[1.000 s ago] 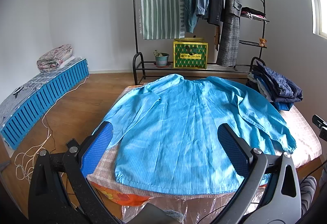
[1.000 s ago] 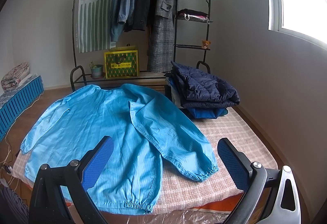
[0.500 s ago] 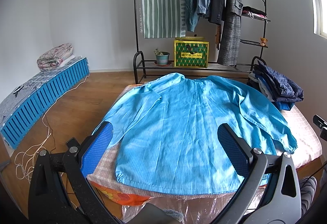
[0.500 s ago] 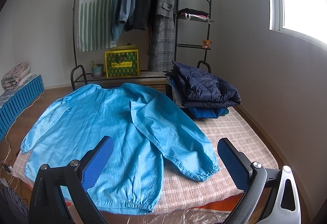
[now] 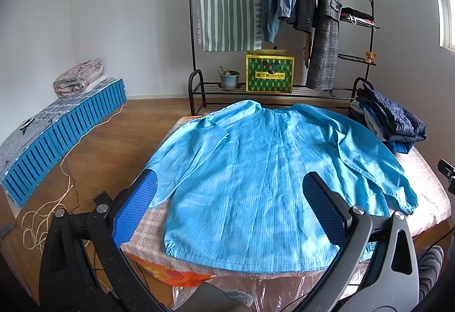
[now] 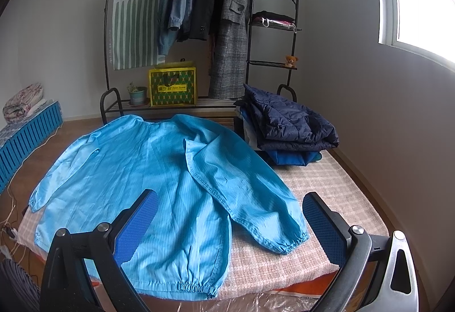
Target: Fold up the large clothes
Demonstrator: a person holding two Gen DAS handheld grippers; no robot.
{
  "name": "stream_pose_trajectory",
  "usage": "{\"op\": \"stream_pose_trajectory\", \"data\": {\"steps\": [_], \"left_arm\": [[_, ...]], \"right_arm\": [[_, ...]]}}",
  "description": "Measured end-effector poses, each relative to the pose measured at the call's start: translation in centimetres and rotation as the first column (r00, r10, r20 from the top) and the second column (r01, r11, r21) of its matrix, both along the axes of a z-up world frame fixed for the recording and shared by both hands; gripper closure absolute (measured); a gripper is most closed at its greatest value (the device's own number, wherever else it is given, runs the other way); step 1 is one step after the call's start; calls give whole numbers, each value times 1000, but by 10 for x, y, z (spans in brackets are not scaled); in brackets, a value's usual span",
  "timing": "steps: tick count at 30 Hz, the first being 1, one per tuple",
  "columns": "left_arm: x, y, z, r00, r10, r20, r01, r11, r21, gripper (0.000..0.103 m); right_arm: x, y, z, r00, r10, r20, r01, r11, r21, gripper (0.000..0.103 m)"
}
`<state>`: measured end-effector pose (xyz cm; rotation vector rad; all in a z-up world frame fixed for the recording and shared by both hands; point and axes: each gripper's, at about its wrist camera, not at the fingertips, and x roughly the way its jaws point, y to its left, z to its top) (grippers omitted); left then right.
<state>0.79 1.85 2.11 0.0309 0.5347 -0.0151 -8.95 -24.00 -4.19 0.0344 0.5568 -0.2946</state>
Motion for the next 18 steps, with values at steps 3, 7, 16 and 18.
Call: {"op": "stream_pose_trajectory", "data": {"steps": [3, 7, 16, 18], "left_arm": [[4, 7, -4, 1000, 6, -6, -6, 1000, 0, 0], [9, 10, -6, 1000, 18, -11, -18, 1000, 3, 0], [26, 28, -17, 998, 62, -31, -61, 998, 13, 0], [30, 32, -21, 997, 70, -37, -70, 997, 17, 0]], "right_arm": [[4, 4, -1, 1000, 3, -5, -3, 1000, -3, 0], [10, 9, -2, 1000, 8, -13, -8, 1000, -5, 0], [29, 27, -7, 999, 30, -35, -30, 1000, -8, 0], [32, 32, -8, 999, 37, -41, -37, 999, -11, 0]]}}
